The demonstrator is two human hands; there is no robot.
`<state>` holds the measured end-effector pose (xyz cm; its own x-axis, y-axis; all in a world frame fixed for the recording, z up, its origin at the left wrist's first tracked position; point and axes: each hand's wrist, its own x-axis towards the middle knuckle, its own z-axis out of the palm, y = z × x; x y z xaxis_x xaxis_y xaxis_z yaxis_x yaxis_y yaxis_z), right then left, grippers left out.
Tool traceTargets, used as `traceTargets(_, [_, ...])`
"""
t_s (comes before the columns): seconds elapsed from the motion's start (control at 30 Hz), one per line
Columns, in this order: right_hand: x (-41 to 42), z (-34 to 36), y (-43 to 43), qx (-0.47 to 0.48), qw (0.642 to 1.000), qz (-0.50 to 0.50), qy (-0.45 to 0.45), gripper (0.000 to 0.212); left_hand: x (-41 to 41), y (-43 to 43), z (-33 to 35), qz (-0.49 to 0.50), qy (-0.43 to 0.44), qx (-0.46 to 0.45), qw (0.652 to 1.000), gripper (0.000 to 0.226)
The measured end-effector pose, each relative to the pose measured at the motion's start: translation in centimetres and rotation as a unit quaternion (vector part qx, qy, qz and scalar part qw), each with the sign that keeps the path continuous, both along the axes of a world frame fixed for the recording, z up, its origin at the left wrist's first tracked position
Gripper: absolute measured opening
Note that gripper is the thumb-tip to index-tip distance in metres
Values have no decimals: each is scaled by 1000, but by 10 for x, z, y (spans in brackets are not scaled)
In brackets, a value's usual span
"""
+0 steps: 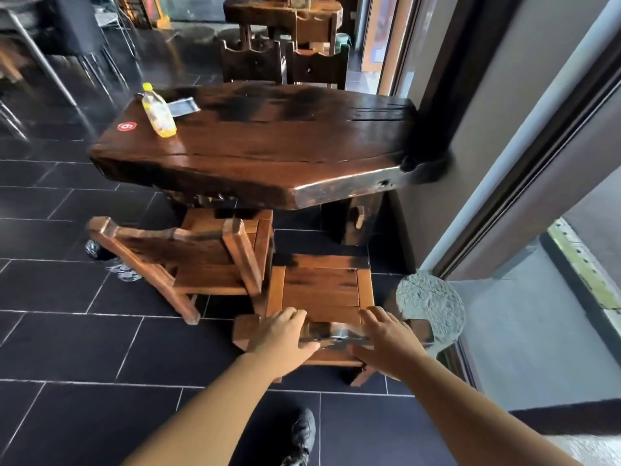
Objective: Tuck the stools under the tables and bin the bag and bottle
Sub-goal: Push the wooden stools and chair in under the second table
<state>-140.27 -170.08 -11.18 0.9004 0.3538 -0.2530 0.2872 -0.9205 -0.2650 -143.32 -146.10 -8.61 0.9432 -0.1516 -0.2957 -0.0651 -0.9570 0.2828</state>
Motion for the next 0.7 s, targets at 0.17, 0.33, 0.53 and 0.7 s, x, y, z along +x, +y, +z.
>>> traceTargets(0.17, [21,-35,-4,-28,999,-7,-13,68,20,1,-37,-12,-11,13,1000,80])
traceTargets(0.33, [28,-62,0,-68,998,-15,-4,71,26,0,-67,-12,12,62,998,93])
traceTargets(0.53, [33,-84,1,-86,995,-14,-41,74,33,-3,-86,1,-21,119,993,82])
traceTargets(0.7, [36,-93,-3,-61,994,-8,-88,66,34,0,-100,-7,-74,115,991,78])
